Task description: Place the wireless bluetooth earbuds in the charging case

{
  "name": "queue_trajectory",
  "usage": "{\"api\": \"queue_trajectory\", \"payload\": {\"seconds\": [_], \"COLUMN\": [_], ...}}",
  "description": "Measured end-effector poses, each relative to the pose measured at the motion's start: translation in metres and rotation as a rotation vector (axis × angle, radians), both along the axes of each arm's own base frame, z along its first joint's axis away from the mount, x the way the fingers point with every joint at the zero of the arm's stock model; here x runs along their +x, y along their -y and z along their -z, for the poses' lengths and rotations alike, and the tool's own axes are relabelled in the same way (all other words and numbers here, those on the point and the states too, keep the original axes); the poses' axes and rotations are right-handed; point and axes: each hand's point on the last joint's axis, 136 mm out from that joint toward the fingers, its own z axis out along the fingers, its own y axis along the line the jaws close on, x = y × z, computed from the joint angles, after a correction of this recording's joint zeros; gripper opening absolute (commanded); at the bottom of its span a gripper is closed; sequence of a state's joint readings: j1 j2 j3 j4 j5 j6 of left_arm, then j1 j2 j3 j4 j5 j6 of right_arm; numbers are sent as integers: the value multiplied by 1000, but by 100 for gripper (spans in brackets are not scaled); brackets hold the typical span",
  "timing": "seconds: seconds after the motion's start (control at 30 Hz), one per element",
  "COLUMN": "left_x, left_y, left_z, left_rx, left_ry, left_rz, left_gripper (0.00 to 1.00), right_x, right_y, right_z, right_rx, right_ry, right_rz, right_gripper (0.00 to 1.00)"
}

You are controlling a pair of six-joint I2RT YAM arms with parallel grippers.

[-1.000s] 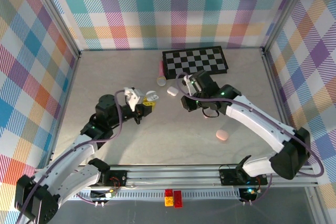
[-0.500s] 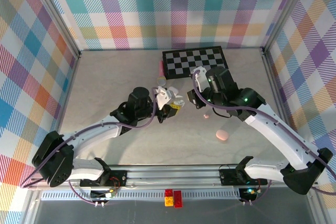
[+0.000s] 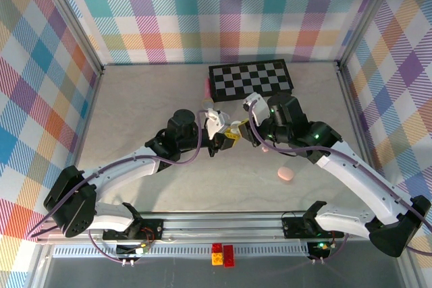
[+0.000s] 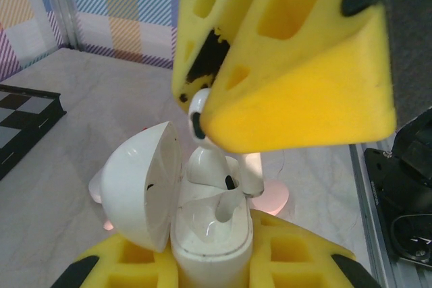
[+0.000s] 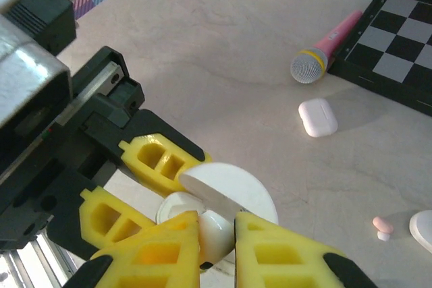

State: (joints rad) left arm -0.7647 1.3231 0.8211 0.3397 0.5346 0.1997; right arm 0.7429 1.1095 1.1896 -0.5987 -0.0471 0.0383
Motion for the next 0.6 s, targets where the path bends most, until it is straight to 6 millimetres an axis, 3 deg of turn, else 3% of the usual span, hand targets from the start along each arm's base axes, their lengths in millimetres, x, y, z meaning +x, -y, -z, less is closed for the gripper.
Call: {"api": "queue_trajectory", "payload": {"seconds": [0.37, 0.6], "left_x": [-2, -4], "left_y": [0, -1], "left_z": [1, -1], "left_rx": [3, 2], "left_ry": [-6, -7], "left_rz": [8, 12], "left_gripper": [4, 4], "right_x": [0, 2], "right_y": [-4, -5], "right_z": [-4, 4], "right_rx": [19, 6], "right_ry": [12, -5], "right_rz": [-13, -15], "right_gripper": [16, 17]}}
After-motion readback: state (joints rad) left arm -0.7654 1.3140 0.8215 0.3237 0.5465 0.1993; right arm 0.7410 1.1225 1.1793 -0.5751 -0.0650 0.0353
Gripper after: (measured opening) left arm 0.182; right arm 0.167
